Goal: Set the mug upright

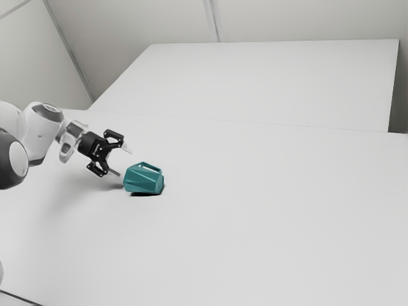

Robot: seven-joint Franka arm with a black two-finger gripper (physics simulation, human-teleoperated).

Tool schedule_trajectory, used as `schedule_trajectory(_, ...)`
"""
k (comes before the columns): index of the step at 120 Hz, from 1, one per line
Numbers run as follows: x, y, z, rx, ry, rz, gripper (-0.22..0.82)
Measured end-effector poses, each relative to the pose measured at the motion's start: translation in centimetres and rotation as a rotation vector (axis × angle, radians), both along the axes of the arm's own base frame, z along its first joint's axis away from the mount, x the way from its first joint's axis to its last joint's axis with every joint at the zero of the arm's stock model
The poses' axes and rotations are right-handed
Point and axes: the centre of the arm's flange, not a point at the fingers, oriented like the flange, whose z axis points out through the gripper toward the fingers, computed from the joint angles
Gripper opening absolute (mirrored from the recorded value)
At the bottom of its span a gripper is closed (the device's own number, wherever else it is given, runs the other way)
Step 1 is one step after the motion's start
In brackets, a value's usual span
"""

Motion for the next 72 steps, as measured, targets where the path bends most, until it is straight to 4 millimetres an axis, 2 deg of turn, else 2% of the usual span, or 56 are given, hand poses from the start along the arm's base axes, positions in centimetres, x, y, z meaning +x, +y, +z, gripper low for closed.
schedule_trajectory(16,0.2,-0.5,0.0,-0.002,0.000,-0.009,0.59)
schedule_trajectory(45,0.7,-1.5,0.0,0.004,-0.003,-0.022,0.28)
schedule_trajectory(72,0.9,-2.5,-0.2,-0.002,-0.004,-0.032,0.11)
